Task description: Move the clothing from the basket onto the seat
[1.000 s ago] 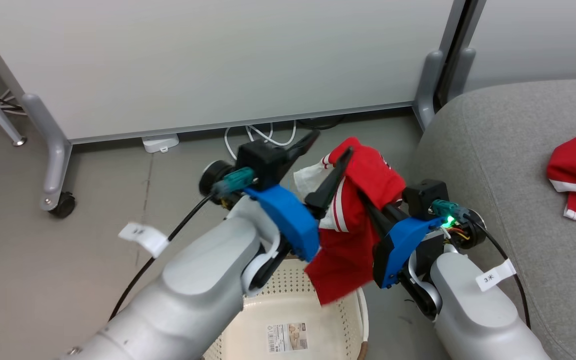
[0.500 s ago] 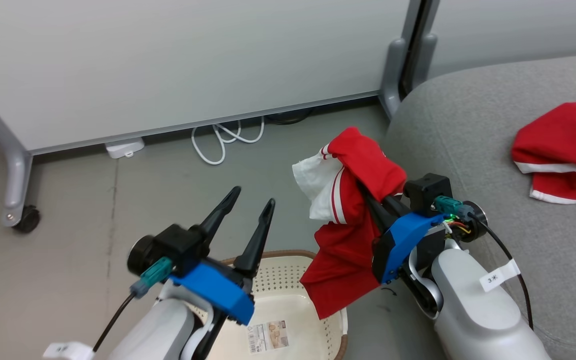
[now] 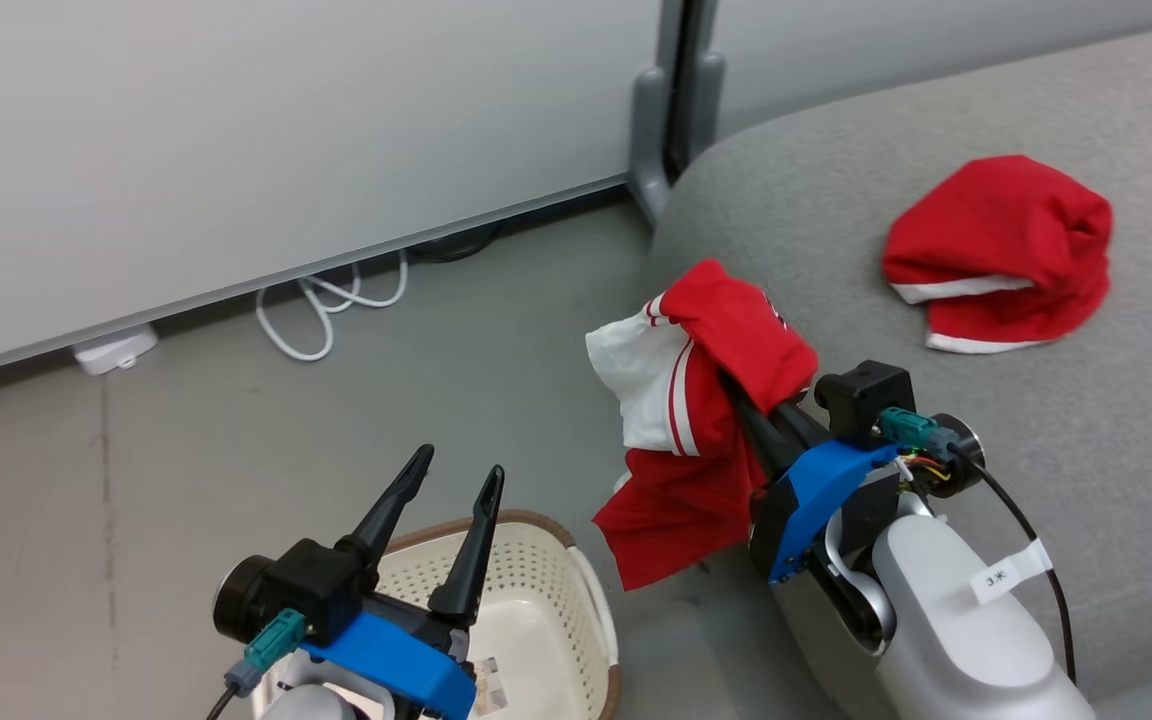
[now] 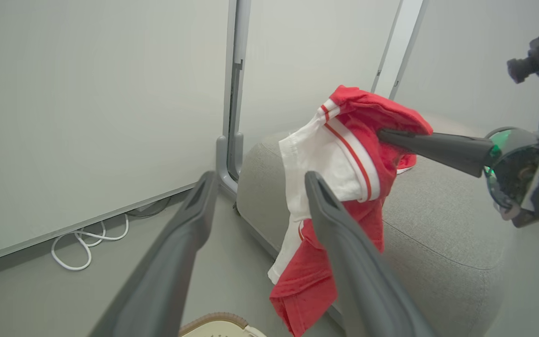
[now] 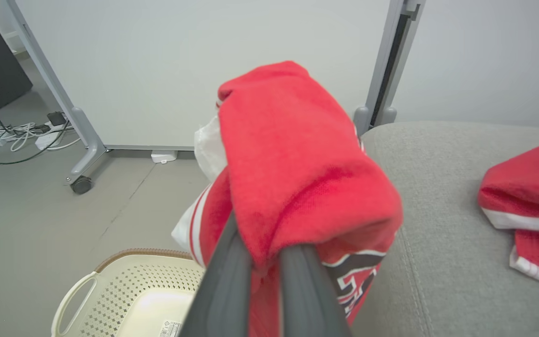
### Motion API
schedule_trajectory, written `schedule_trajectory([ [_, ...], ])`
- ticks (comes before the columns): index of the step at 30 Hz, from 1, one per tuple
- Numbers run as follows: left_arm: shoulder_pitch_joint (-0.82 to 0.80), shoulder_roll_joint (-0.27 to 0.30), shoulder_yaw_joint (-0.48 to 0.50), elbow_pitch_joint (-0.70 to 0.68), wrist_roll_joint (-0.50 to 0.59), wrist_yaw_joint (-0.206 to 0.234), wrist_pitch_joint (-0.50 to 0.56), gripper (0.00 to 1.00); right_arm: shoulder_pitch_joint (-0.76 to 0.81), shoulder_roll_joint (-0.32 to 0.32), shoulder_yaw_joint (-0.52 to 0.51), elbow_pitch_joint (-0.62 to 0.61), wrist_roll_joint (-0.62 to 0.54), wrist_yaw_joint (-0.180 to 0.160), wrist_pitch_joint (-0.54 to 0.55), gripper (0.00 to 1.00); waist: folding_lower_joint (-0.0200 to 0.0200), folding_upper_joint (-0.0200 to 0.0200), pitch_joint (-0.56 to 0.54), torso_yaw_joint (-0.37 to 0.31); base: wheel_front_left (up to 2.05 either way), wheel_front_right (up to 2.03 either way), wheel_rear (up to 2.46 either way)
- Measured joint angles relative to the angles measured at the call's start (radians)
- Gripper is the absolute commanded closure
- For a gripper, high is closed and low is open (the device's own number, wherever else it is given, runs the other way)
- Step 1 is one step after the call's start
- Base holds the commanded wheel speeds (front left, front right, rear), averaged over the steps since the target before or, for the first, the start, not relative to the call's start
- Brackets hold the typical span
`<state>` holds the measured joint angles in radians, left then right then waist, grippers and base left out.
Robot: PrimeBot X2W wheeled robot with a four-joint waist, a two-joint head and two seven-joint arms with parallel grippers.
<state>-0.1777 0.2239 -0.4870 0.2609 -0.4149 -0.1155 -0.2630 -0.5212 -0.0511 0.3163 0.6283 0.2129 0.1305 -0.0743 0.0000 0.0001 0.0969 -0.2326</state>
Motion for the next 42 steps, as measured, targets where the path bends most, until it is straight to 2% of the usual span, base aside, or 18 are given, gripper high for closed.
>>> schedule_trajectory([
  [13, 0.012, -0.021, 0.030, 0.005, 0.038, -0.013, 0.000, 0.00, 0.056, -0.002, -0.036, -0.072, -0.008, 0.000, 0.026, 1.00, 0.0000, 0.0000, 0.000, -0.177, 0.00, 0.00, 0.00],
  [22, 0.009, -0.014, 0.017, 0.005, 0.038, -0.013, 0.000, 0.00, 0.077, -0.001, -0.049, -0.106, -0.008, 0.000, 0.035, 1.00, 0.0000, 0.0000, 0.016, -0.262, 0.00, 0.00, 0.00],
  [36, -0.011, 0.002, -0.006, 0.009, 0.029, -0.013, 0.000, 0.00, 0.083, 0.000, -0.083, -0.131, 0.001, 0.000, 0.035, 1.00, 0.0000, 0.0000, 0.048, -0.248, 0.00, 0.00, 0.00],
  [42, -0.020, 0.013, 0.000, 0.002, 0.033, -0.013, 0.000, 0.00, 0.002, -0.001, -0.140, -0.168, 0.001, 0.000, 0.045, 1.00, 0.0000, 0.0000, 0.083, -0.233, 0.00, 0.00, 0.00],
])
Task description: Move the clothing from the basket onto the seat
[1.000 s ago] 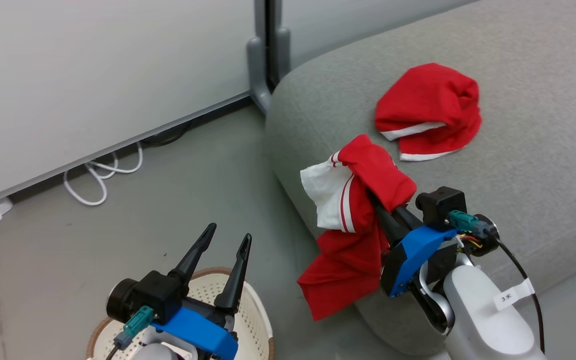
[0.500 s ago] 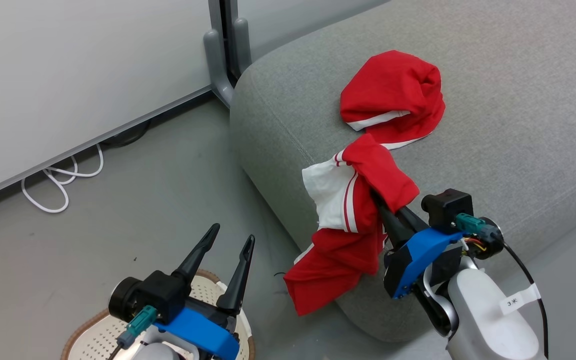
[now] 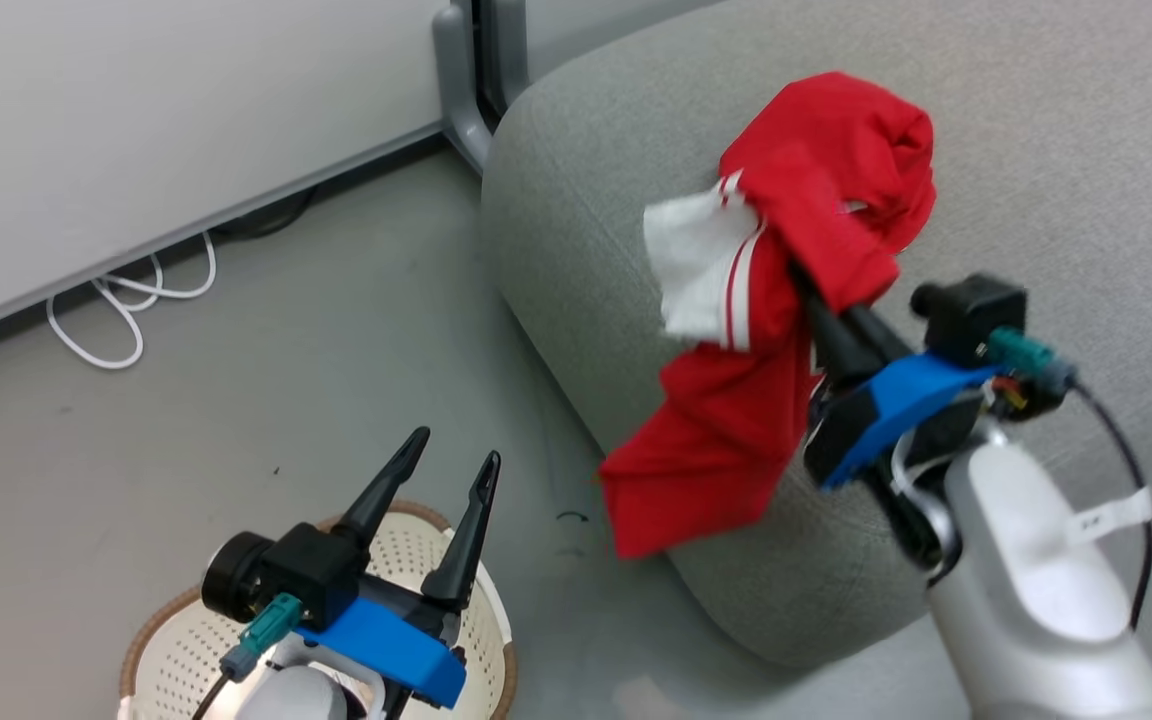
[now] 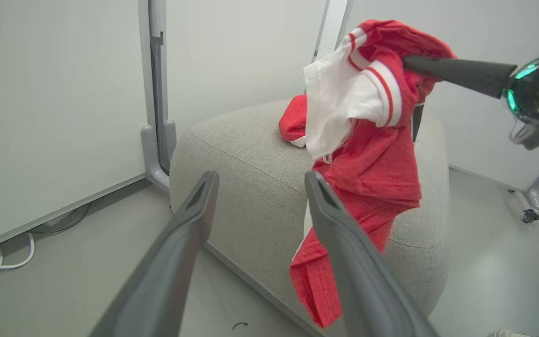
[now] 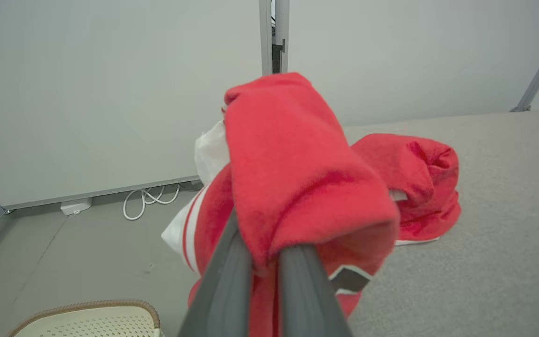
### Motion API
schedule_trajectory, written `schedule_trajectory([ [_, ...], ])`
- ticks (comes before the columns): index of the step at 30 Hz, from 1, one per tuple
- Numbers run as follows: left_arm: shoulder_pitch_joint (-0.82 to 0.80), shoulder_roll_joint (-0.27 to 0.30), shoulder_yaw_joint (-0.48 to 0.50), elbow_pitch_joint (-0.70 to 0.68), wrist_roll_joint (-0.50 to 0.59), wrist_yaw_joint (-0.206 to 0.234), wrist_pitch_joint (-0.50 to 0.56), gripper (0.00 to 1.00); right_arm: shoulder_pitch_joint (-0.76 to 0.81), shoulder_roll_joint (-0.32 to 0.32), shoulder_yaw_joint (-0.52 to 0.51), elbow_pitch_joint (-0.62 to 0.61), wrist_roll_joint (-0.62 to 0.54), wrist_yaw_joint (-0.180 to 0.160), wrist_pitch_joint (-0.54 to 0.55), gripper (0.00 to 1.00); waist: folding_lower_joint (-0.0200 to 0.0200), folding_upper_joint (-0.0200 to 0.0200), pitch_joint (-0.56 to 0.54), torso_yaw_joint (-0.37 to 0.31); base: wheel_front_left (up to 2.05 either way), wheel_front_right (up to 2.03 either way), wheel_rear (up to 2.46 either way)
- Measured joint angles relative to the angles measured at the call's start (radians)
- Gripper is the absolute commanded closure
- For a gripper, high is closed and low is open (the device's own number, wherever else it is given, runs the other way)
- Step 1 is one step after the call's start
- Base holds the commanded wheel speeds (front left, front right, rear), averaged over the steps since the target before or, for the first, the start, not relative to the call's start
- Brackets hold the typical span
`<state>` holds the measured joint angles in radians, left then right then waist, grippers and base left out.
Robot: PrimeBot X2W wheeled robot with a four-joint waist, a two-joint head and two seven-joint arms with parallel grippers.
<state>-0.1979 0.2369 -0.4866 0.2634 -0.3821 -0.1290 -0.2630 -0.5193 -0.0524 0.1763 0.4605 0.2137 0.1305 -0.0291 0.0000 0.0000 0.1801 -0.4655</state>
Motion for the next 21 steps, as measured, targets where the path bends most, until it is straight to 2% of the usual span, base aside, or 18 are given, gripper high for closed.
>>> schedule_trajectory([
  [11, -0.073, 0.044, -0.002, -0.042, 0.032, 0.000, 0.000, 0.00, -0.273, -0.101, -0.162, -0.112, 0.091, 0.000, 0.104, 1.00, 0.0001, 0.0000, 0.140, 0.045, 0.00, 0.00, 0.00],
  [14, -0.105, 0.062, -0.007, -0.071, 0.041, 0.000, 0.000, 0.00, -0.366, -0.165, -0.229, -0.145, 0.094, 0.000, 0.166, 1.00, 0.0001, 0.0000, 0.205, 0.066, 0.00, 0.00, 0.00],
  [21, -0.163, 0.089, -0.006, -0.139, 0.069, 0.000, 0.000, 0.00, -0.521, -0.271, -0.408, -0.165, 0.079, 0.000, 0.224, 1.00, 0.0002, 0.0000, 0.323, 0.111, 0.00, 0.00, 0.00],
])
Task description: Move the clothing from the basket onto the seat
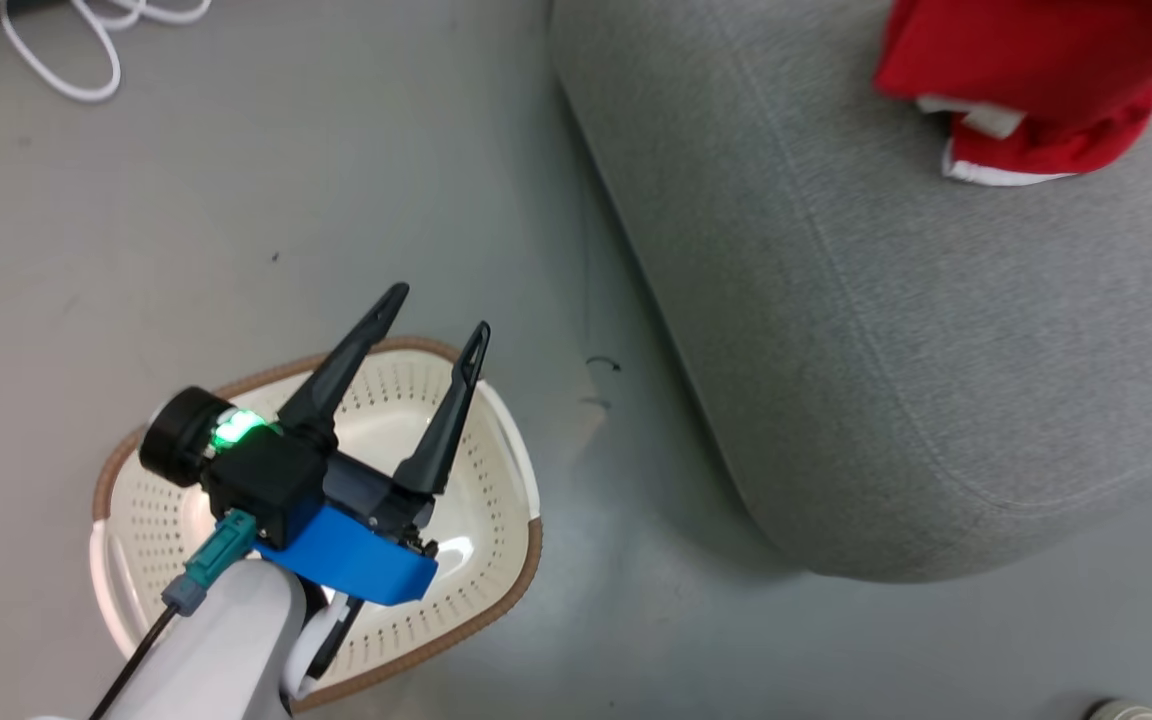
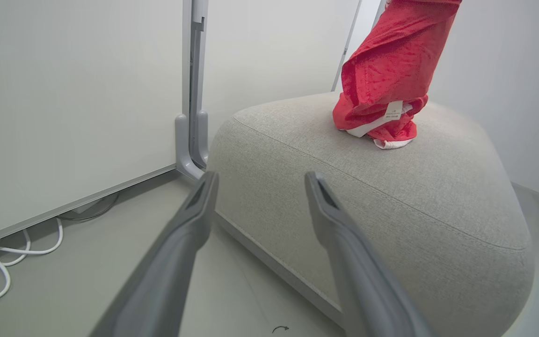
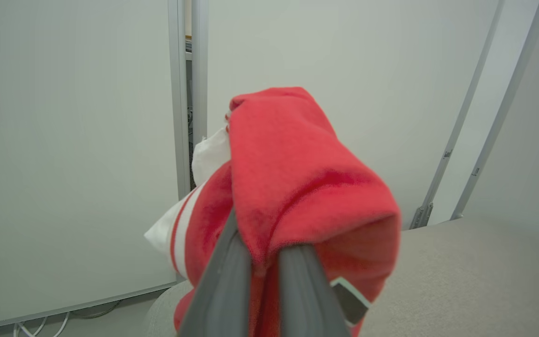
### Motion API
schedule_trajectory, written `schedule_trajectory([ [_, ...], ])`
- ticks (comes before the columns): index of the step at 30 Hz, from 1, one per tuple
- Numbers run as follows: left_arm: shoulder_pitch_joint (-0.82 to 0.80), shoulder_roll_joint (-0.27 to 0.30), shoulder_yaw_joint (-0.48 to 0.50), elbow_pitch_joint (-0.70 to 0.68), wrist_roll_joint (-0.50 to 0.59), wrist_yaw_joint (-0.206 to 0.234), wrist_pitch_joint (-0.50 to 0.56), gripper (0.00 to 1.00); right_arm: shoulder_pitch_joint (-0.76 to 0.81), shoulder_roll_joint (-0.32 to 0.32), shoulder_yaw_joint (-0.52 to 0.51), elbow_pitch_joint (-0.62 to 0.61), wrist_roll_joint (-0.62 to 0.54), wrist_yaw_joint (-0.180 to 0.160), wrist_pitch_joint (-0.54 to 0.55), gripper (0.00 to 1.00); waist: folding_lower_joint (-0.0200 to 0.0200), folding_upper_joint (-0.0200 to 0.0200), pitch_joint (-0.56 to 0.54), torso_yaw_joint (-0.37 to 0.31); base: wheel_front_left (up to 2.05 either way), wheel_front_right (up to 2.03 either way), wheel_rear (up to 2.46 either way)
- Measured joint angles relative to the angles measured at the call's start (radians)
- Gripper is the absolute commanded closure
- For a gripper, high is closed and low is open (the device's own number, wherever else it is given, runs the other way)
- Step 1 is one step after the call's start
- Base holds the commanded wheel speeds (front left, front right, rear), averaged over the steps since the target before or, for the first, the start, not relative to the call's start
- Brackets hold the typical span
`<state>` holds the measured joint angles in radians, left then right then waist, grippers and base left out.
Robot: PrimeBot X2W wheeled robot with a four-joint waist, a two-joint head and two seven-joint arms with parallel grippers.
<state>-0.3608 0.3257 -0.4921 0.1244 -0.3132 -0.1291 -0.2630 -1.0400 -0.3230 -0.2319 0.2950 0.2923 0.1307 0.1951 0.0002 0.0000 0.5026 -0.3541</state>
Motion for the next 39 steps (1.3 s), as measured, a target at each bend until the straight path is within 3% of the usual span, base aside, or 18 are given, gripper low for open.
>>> schedule_trajectory([
  [9, -0.027, 0.038, 0.021, -0.078, 0.027, 0.000, 0.000, 0.00, -0.067, -0.087, -0.165, 0.068, -0.029, 0.000, 0.002, 1.00, 0.0001, 0.0000, 0.131, 0.058, 0.00, 0.00, 0.00],
  [19, -0.028, 0.050, 0.024, -0.110, 0.032, 0.004, 0.000, 0.00, 0.042, -0.060, -0.261, 0.320, -0.110, 0.000, -0.052, 1.00, 0.0000, 0.0000, 0.200, 0.112, 0.00, 0.00, 0.00],
  [20, -0.028, 0.050, 0.024, -0.109, 0.032, 0.004, 0.000, 0.00, 0.050, -0.060, -0.258, 0.341, -0.125, 0.000, -0.058, 0.84, 0.0000, 0.0000, 0.197, 0.114, 0.00, 0.00, 0.00],
  [21, -0.029, 0.049, 0.023, -0.109, 0.031, 0.004, 0.000, 0.00, 0.056, -0.060, -0.260, 0.361, -0.129, 0.000, -0.069, 0.58, -0.0001, 0.0000, 0.193, 0.116, 0.00, 0.00, 0.00],
  [22, -0.029, 0.047, 0.023, -0.108, 0.031, 0.004, 0.000, 0.00, 0.058, -0.059, -0.260, 0.379, -0.132, 0.000, -0.078, 0.00, -0.0001, 0.0000, 0.189, 0.118, 0.00, 0.00, 0.00],
  [30, -0.030, 0.016, 0.021, -0.079, 0.016, 0.004, 0.000, 0.00, 0.073, -0.057, -0.236, 0.485, -0.130, 0.000, -0.120, 0.00, -0.0001, 0.0000, 0.134, 0.133, 0.00, 0.00, 0.00],
  [39, 0.000, -0.048, 0.039, -0.028, -0.011, 0.004, 0.000, 0.00, 0.172, -0.075, -0.137, 0.496, -0.133, 0.000, -0.144, 0.00, -0.0002, 0.0000, 0.005, 0.165, 0.00, 0.00, 0.00],
])
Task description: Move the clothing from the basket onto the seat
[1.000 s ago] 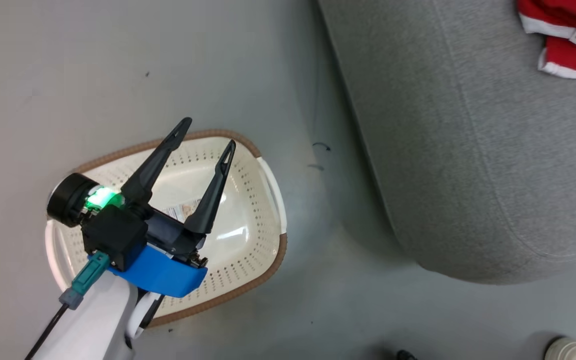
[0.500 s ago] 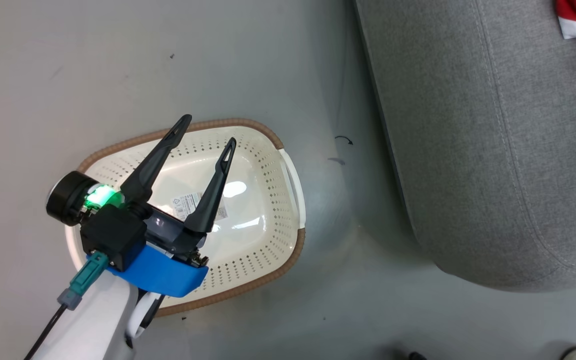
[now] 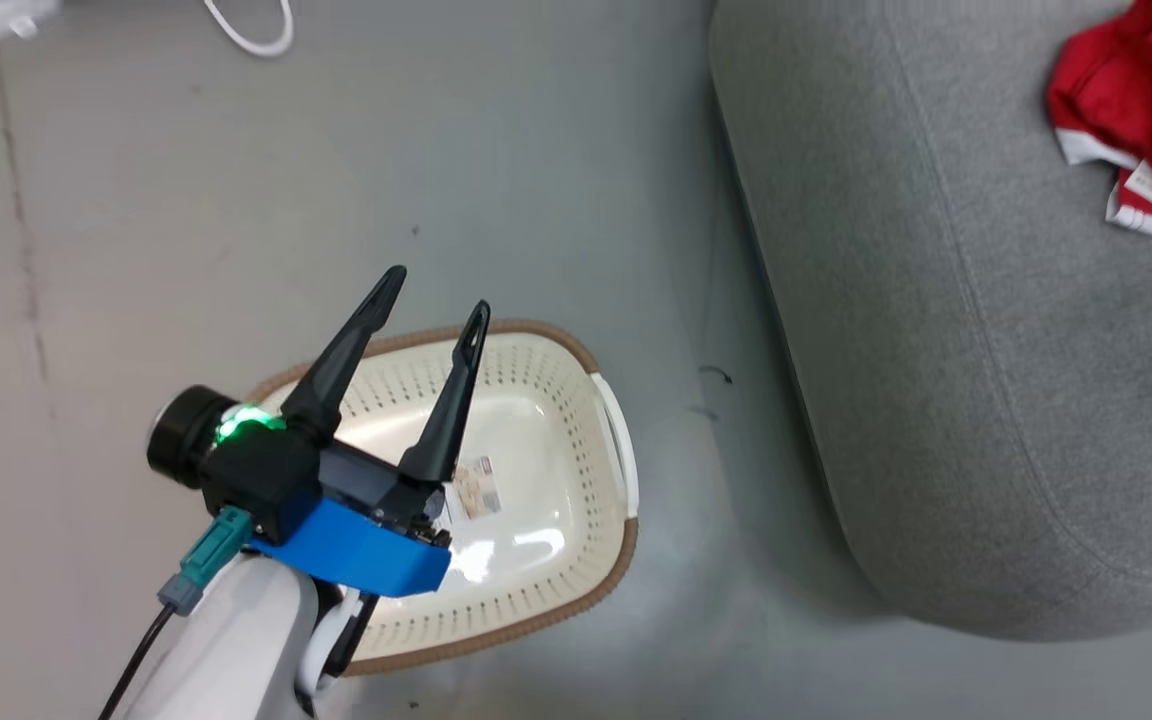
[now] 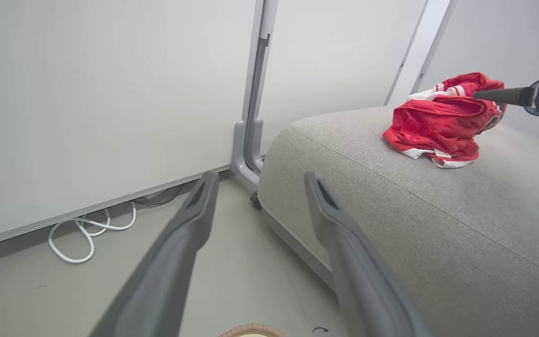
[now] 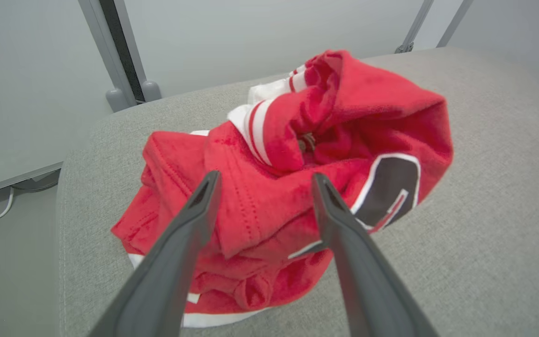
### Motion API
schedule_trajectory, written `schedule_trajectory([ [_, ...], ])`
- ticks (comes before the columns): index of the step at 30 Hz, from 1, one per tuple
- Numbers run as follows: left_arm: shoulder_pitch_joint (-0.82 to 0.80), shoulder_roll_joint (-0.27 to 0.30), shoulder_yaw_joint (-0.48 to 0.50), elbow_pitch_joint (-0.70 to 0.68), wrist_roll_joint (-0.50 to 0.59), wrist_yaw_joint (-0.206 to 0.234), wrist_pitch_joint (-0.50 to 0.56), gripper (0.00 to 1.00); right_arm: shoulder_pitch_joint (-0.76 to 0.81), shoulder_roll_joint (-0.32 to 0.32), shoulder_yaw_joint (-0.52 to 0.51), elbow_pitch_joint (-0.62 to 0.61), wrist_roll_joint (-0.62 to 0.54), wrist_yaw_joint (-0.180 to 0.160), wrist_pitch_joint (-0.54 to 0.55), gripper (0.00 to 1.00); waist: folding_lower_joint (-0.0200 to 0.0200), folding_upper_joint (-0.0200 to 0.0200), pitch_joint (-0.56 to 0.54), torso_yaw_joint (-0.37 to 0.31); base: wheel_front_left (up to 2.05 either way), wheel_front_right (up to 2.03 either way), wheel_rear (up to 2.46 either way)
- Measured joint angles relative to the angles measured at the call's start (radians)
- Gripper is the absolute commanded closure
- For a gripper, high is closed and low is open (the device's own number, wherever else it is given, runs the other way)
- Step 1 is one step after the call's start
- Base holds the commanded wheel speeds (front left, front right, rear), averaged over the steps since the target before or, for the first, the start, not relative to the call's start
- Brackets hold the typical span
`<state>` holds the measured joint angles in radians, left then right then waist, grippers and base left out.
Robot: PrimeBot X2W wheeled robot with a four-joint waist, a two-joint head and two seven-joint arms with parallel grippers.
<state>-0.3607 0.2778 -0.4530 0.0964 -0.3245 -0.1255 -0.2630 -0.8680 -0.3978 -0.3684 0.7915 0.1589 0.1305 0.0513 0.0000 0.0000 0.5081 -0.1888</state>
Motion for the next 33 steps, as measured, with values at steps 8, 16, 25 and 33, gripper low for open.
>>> schedule_trajectory([
  [8, 0.073, -0.048, 0.057, 0.060, -0.019, -0.003, 0.000, 0.00, 0.137, 0.025, 0.083, -0.109, 0.028, 0.000, -0.005, 0.00, -0.0002, 0.0000, -0.141, 0.035, 0.00, 0.00, 0.00],
  [16, 0.151, -0.098, 0.139, 0.111, -0.017, -0.003, 0.000, 0.00, 0.330, 0.091, 0.153, -0.330, 0.057, 0.000, 0.014, 0.00, -0.0003, 0.0000, -0.263, 0.071, 0.00, 0.00, 0.00],
  [25, 0.215, -0.129, 0.239, 0.185, 0.002, -0.003, 0.000, 0.00, 0.528, 0.182, 0.207, -0.522, -0.005, 0.000, 0.030, 0.00, -0.0002, 0.0000, -0.361, 0.112, 0.00, 0.00, 0.00],
  [33, 0.248, -0.147, 0.292, 0.244, 0.013, -0.003, 0.000, 0.00, 0.663, 0.250, 0.273, -0.613, -0.024, 0.000, 0.008, 0.00, -0.0002, 0.0000, -0.425, 0.167, 0.00, 0.00, 0.00],
])
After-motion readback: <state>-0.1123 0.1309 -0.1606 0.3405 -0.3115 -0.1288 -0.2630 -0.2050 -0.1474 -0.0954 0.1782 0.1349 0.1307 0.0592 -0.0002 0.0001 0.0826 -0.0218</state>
